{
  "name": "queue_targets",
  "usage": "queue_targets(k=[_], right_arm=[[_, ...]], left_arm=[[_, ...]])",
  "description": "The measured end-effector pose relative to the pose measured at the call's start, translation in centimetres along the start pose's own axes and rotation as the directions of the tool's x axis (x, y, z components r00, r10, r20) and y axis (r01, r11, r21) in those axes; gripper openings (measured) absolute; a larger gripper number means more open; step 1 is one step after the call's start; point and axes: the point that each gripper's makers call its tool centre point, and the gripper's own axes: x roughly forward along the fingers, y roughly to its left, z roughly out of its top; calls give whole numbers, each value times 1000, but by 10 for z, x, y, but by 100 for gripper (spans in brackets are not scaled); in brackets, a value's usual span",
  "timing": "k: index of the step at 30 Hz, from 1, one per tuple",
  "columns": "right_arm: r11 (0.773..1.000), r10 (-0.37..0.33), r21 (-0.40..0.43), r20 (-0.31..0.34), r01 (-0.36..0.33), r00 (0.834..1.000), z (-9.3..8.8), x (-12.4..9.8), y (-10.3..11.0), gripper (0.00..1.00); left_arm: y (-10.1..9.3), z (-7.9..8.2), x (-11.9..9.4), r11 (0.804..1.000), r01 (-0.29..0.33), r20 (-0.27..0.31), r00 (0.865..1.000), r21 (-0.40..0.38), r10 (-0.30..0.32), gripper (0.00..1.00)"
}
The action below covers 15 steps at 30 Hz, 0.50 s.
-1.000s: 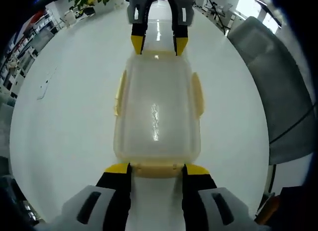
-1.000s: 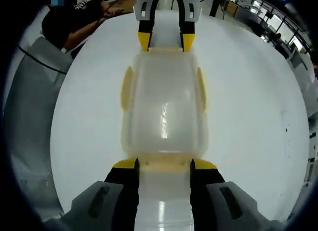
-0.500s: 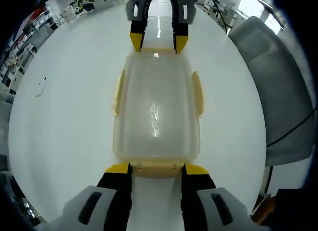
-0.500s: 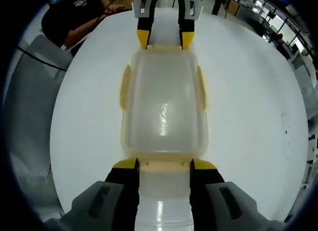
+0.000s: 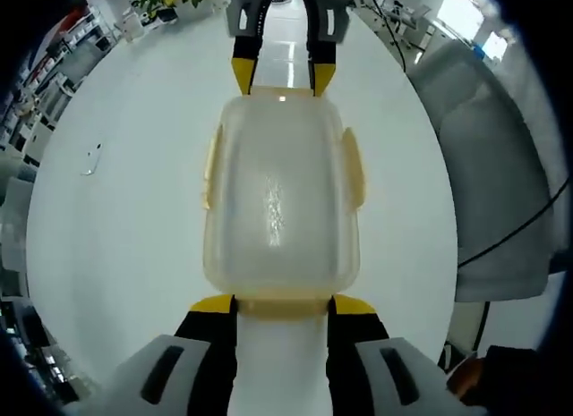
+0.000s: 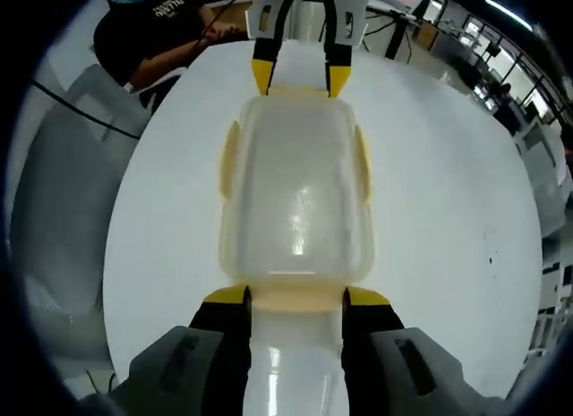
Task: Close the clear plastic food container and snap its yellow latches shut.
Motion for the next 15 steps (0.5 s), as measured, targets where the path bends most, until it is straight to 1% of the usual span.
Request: queue_targets(k=[3, 6, 8, 12, 13, 14, 15], right_arm=[[1000, -2, -3, 12, 2, 1000, -3, -11, 0, 35], [1000, -6, -8, 2, 6, 1000, -14, -20, 2, 35], [1000, -5, -4, -2, 5, 1000, -23, -26, 3, 35], [1000, -15, 16, -5, 15, 1000, -50, -45, 6, 35], [1000, -17, 19, -9, 17, 1000, -57, -49, 7, 35], [999, -22, 26, -20, 22, 1000, -67, -54, 7, 35], [999, -24, 28, -26, 25, 999, -74, -58, 8, 35]], left_arm=[[-1, 6, -6, 1000, -11, 2, 1000, -5, 11, 33], [-3, 21, -10, 1000, -11, 17, 1000, -14, 12, 33], [-3, 37, -11, 1000, -14, 20, 1000, -4, 14, 33], [-1, 67, -9, 1000, -13, 39, 999, 11, 13, 33], [-1, 79, -9, 1000, -11, 51, 999, 13, 11, 33], [-1, 87, -8, 1000, -8, 57, 998, 12, 7, 33], [-1, 98, -6, 1000, -3, 63, 998, 14, 3, 33]])
